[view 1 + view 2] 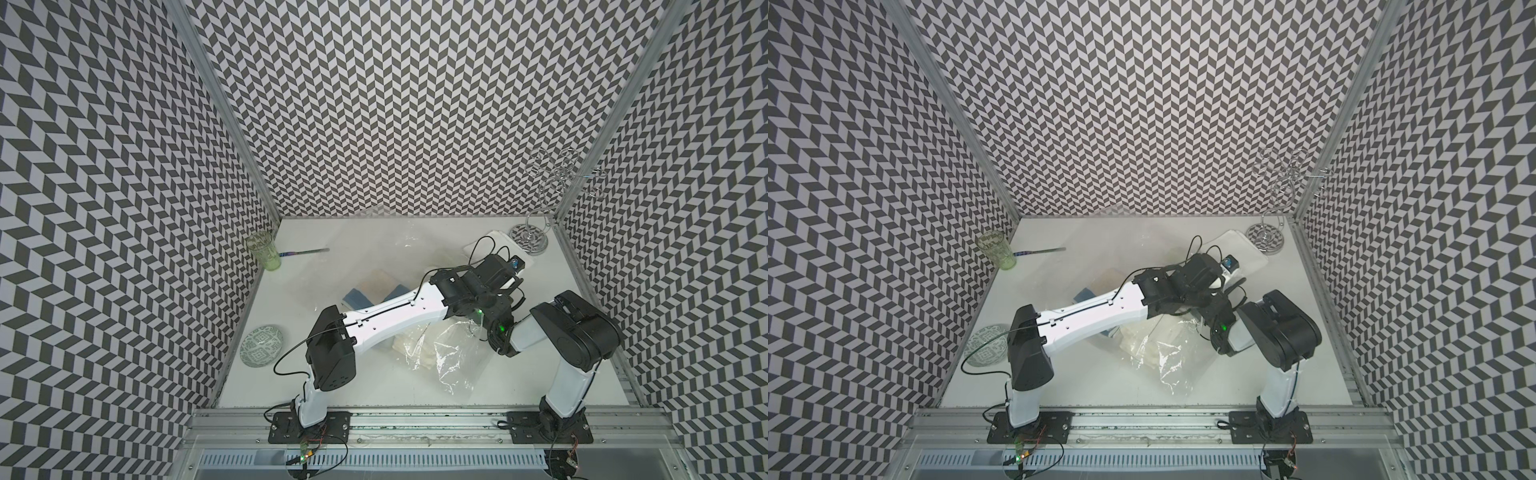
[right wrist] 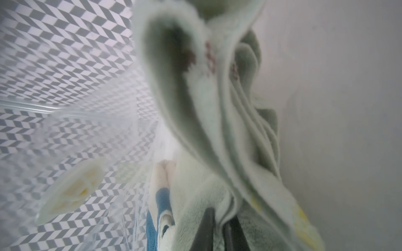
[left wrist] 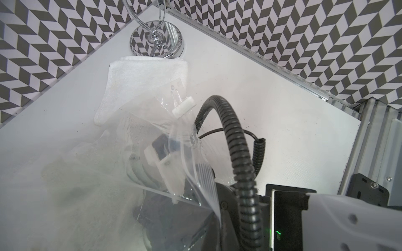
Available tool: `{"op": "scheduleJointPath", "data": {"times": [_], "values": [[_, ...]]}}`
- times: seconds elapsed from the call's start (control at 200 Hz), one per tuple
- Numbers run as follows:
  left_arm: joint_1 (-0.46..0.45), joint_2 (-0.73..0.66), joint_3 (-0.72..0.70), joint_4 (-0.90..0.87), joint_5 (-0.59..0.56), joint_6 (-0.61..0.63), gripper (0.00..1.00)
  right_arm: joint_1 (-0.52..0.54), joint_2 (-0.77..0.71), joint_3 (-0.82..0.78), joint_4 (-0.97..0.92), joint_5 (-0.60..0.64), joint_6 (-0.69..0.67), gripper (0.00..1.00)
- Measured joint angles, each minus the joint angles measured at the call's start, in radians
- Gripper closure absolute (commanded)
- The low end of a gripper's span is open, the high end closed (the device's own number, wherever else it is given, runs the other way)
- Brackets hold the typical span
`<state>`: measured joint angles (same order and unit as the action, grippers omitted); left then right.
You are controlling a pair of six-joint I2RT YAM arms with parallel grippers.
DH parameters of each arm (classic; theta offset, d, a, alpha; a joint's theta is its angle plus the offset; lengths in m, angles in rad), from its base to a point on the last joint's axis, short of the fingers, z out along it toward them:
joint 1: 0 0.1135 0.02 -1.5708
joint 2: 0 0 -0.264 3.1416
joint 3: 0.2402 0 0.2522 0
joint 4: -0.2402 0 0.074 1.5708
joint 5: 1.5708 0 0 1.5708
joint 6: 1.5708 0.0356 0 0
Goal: Place the folded towel into the vacuum bag
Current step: Place the towel in the vacuum bag.
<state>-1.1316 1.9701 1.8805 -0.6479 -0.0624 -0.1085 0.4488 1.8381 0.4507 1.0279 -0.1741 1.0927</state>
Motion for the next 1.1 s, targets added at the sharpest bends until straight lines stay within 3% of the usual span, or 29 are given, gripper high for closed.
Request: {"op": "scheduleJointPath", "data": {"times": [0.3, 0.456, 0.681, 0.821, 0.901, 1.022, 1.097], "values": [[0.025, 0.0, 0.0, 0.012, -0.04, 0.011, 1.0, -0.003, 0.111, 0.13, 0.074, -0.05, -0.028, 0.83], [0.028, 0.0, -0.005, 0.01, -0.036, 0.012, 0.96, -0.005, 0.122, 0.123, 0.078, -0.058, -0.013, 0.62], [0.051, -0.043, -0.064, 0.084, 0.006, -0.017, 0.96, -0.007, -0.041, 0.093, -0.213, -0.043, -0.053, 0.4], [0.064, -0.063, -0.083, 0.105, 0.051, -0.024, 0.95, -0.007, -0.166, 0.058, -0.395, -0.046, -0.074, 0.36], [0.065, -0.063, -0.092, 0.108, 0.076, -0.025, 0.89, -0.007, -0.235, 0.018, -0.481, -0.051, -0.082, 0.35], [0.065, -0.067, -0.105, 0.123, 0.106, -0.034, 0.69, -0.008, -0.343, -0.028, -0.604, -0.054, -0.102, 0.34], [0.065, -0.082, -0.124, 0.136, 0.119, -0.045, 0.62, -0.009, -0.418, -0.049, -0.691, -0.043, -0.113, 0.33]]}}
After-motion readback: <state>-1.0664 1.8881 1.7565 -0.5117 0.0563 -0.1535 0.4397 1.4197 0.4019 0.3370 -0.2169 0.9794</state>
